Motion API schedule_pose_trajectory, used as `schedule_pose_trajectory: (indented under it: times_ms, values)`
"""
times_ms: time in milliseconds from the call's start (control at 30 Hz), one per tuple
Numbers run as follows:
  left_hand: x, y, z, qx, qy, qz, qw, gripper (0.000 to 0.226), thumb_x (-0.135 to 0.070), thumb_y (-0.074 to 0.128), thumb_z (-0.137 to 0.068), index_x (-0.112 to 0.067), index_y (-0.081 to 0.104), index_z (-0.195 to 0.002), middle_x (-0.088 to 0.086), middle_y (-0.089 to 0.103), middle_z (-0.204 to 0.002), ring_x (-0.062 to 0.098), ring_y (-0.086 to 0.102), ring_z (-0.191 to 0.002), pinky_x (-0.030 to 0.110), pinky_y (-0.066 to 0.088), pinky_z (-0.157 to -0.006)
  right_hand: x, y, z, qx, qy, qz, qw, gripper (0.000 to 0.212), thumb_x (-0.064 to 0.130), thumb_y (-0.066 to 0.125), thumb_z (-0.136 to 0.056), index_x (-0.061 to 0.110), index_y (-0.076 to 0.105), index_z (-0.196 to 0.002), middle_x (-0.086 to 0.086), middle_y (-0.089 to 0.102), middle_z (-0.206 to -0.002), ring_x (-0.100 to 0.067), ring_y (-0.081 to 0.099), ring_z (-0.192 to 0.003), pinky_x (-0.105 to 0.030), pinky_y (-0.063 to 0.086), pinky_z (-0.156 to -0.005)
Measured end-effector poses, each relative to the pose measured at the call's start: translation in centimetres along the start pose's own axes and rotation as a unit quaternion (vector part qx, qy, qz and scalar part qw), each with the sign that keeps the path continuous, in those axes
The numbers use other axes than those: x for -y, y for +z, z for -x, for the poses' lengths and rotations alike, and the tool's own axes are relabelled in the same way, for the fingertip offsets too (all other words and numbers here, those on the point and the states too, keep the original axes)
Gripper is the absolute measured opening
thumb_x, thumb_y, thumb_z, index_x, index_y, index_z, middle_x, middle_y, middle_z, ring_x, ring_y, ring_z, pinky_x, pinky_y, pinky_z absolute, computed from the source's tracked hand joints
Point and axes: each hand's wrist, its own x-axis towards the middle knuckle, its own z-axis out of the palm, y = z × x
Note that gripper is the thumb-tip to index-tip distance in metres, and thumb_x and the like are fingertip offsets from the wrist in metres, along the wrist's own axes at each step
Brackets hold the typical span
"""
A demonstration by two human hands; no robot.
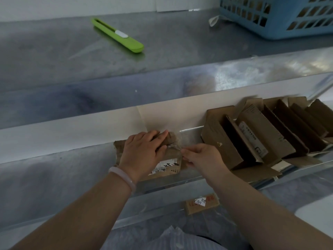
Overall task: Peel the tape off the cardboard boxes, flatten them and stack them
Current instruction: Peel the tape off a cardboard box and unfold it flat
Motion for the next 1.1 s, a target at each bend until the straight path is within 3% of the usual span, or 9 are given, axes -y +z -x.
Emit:
schedule_pose_trajectory:
  times_ms: [100,200,333,467,600,767,867,1000,1100]
  values:
    - [0.0,0.0,0.0,0.0,0.0,0.005,1.0,0.056,-0.055,0.017,-0.091,-0.038,0.035,-0.142,-0.012,0.051,-0.131,0.017,0.051,-0.113,0.037,0.038,-0.094,0.3,-0.2,-0.2,0.004,-0.018,0.071,0.997,0.01,0.026,0.076,-0.082,0.019,0.072,-0.077,-0.001,0.074,-0.074,-0.018,0.072,-0.074,-0.034,0.061,-0.072]
    - [0.0,0.1,0.1,-0.002,0.001,0.008,1.0,0.056,-0.055,0.017,-0.091,-0.038,0.036,-0.142,-0.011,0.052,-0.132,0.017,0.051,-0.113,0.037,0.038,-0.094,0.9,-0.5,0.0,0.059,0.011,-0.008,0.998,0.009,0.014,0.07,-0.088,0.009,0.069,-0.08,-0.006,0.071,-0.075,-0.01,0.067,-0.064,-0.023,0.057,-0.06]
    - [0.0,0.0,0.1,0.0,0.001,0.008,1.0,0.057,-0.055,0.017,-0.09,-0.039,0.035,-0.142,-0.012,0.051,-0.132,0.017,0.05,-0.113,0.037,0.037,-0.094,1.5,-0.8,0.1,0.119,0.072,-0.052,0.989,0.014,0.014,0.061,-0.094,0.0,0.065,-0.091,-0.012,0.065,-0.081,-0.016,0.064,-0.071,-0.028,0.059,-0.065]
    - [0.0,0.1,0.0,-0.007,0.0,0.003,1.0,0.055,-0.054,0.021,-0.09,-0.038,0.04,-0.139,-0.011,0.055,-0.127,0.018,0.054,-0.107,0.037,0.04,-0.089,2.8,-0.8,0.5,0.122,0.082,0.028,0.989,0.02,0.018,0.058,-0.097,0.003,0.063,-0.085,-0.008,0.064,-0.073,-0.01,0.064,-0.057,-0.023,0.055,-0.051]
    - [0.0,0.2,-0.1,-0.006,-0.003,-0.001,1.0,0.055,-0.053,0.022,-0.09,-0.038,0.042,-0.138,-0.01,0.057,-0.125,0.018,0.055,-0.104,0.036,0.04,-0.087,3.8,-0.8,0.3,0.131,0.079,0.117,0.981,0.024,0.021,0.055,-0.097,0.004,0.063,-0.082,-0.006,0.063,-0.074,-0.014,0.063,-0.065,-0.027,0.057,-0.057]
    - [0.1,0.3,-0.2,-0.006,-0.006,0.008,1.0,0.057,-0.054,0.019,-0.088,-0.04,0.039,-0.14,-0.012,0.055,-0.127,0.018,0.053,-0.107,0.036,0.039,-0.089,3.7,-1.2,0.5,0.174,0.108,-0.006,0.979,0.019,0.013,0.055,-0.097,0.004,0.06,-0.081,-0.004,0.06,-0.067,-0.01,0.063,-0.057,-0.026,0.055,-0.053]
    - [0.2,0.3,-0.3,-0.003,-0.008,0.018,1.0,0.059,-0.056,0.016,-0.088,-0.041,0.035,-0.141,-0.014,0.052,-0.129,0.017,0.05,-0.111,0.036,0.036,-0.093,2.3,-1.6,0.6,0.153,0.081,-0.037,0.984,0.012,0.014,0.061,-0.093,0.003,0.064,-0.091,-0.007,0.068,-0.082,-0.013,0.068,-0.074,-0.031,0.058,-0.063]
    - [-0.1,0.3,-0.5,-0.011,-0.015,0.012,1.0,0.061,-0.055,0.012,-0.087,-0.04,0.034,-0.141,-0.013,0.052,-0.127,0.017,0.05,-0.11,0.036,0.035,-0.091,1.0,-1.1,0.2,0.073,-0.008,0.103,0.992,0.008,0.022,0.072,-0.084,0.017,0.07,-0.09,-0.001,0.074,-0.085,-0.014,0.07,-0.081,-0.03,0.058,-0.069]
    - [-0.2,0.4,-0.6,-0.009,-0.023,0.014,1.0,0.062,-0.056,0.01,-0.087,-0.04,0.032,-0.142,-0.014,0.051,-0.129,0.017,0.048,-0.112,0.035,0.033,-0.093,1.3,-0.5,0.1,0.011,-0.085,0.28,0.956,0.011,0.032,0.07,-0.085,0.024,0.065,-0.08,0.007,0.067,-0.076,-0.006,0.062,-0.072,-0.019,0.046,-0.061]
